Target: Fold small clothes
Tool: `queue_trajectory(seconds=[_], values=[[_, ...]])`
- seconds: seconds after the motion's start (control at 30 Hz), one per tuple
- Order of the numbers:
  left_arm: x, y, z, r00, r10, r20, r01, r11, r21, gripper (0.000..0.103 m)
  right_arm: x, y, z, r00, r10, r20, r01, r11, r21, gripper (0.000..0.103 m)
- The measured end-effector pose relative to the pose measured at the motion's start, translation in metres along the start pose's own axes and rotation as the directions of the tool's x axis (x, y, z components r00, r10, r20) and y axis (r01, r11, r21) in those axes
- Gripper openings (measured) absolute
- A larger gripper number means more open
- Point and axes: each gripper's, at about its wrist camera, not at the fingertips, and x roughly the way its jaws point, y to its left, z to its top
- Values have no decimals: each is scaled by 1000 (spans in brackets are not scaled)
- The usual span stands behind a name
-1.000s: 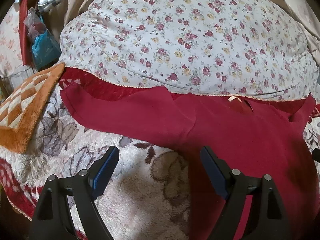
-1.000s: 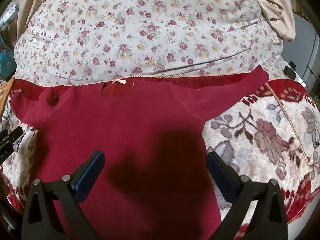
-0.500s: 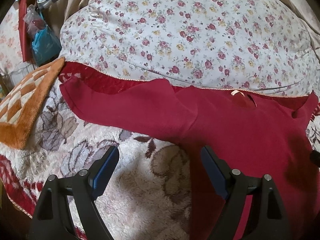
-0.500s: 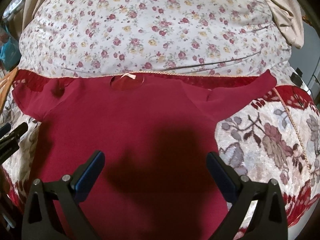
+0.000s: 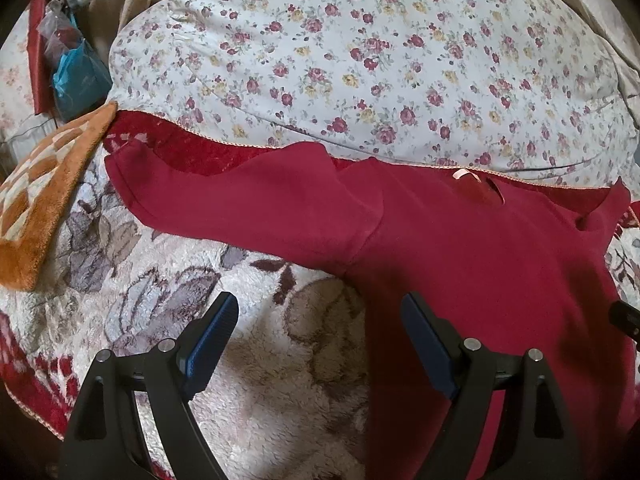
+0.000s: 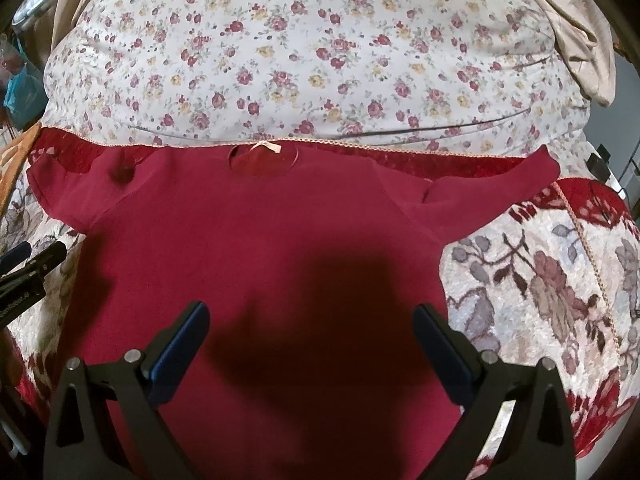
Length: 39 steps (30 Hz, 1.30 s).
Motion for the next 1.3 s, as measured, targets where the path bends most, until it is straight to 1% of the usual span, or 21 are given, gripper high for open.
queue_trajectory(seconds=[0.43,0.7,1.13,1.3], values=[[4,3,0,1000,4,-8,-4,1000,-9,65,5,3,2,1000,5,-2,-5,1000,0,103],[5,4,1,1000,7,-13,-7,1000,-10,65,10,1,3,1000,12,-9,-12,1000,23,103],[5,5,3,1000,18,-7,-18,1000,-9,65,14,1,1,1000,20,-17,-20,999,30,103],[5,14,7,1000,7,-9,-7,999,-49,65,16,4,4,1000,20,-15,-19,1000,19,103]])
